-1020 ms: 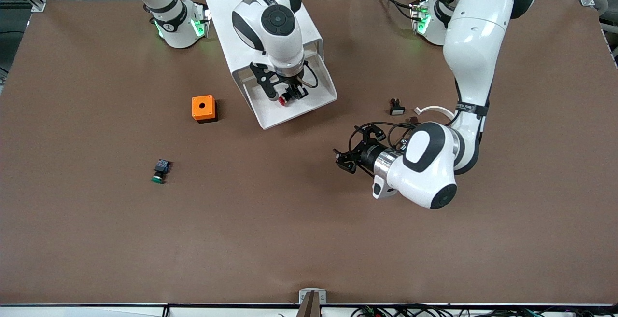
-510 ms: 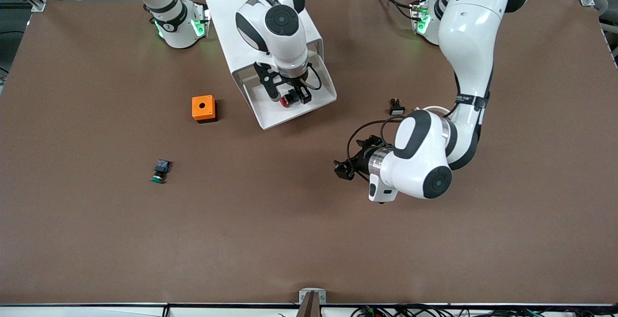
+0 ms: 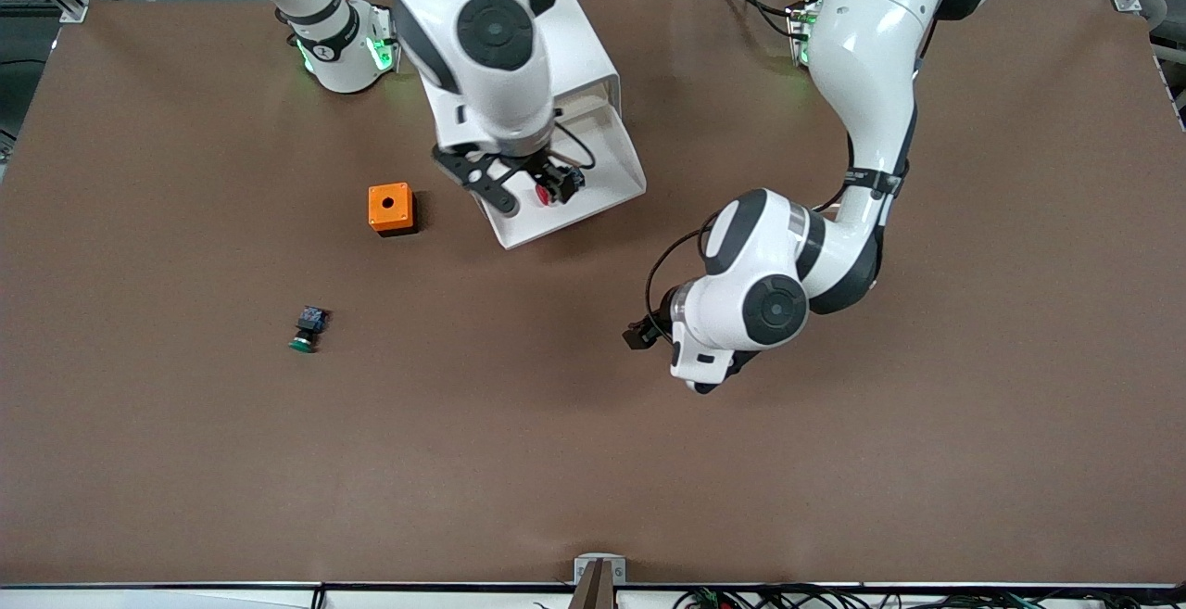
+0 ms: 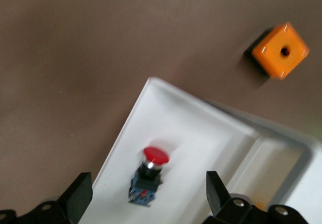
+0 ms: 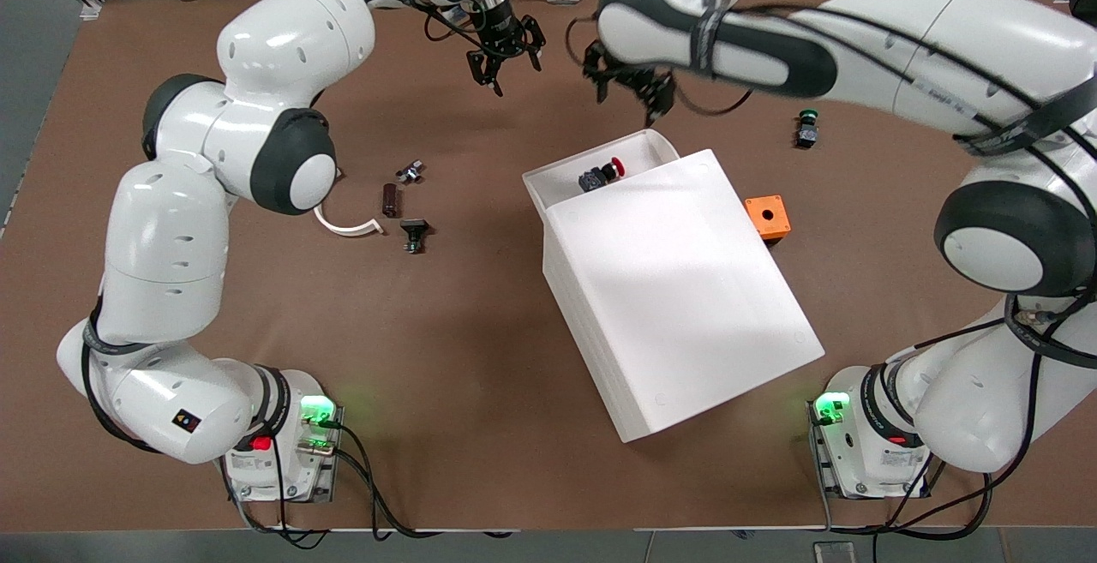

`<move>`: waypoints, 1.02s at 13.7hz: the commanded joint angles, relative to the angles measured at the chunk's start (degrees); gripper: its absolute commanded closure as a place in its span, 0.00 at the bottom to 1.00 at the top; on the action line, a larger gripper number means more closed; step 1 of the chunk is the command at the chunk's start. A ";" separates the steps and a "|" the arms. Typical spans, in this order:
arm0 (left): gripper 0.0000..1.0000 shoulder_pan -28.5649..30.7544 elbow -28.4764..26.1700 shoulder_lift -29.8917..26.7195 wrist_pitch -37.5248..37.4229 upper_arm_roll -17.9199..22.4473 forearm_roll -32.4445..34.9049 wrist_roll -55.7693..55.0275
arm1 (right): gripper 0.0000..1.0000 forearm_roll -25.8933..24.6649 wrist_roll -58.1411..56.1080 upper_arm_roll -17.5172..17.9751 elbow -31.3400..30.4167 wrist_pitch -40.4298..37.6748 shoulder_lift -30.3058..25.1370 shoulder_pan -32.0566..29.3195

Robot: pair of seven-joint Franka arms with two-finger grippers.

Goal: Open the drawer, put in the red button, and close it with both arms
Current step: 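Lower the red button into the drawer and open the right gripper, then raise the right gripper away while the left gripper moves to the drawer front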

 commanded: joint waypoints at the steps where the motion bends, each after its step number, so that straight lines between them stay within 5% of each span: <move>1: 0.00 -3.17 -1.38 -0.94 1.12 0.79 5.40 0.12 | 0.00 -0.54 -13.87 0.84 4.81 -8.25 -0.58 -7.01; 9: 0.00 -10.38 -1.55 -1.03 0.51 0.62 9.37 -2.79 | 0.00 -1.50 -55.97 0.75 5.00 -19.07 -8.75 -29.33; 14: 0.00 -12.32 -1.55 -1.03 0.51 0.35 7.79 -2.61 | 0.00 -1.59 -69.27 0.84 5.08 -22.33 -9.81 -40.06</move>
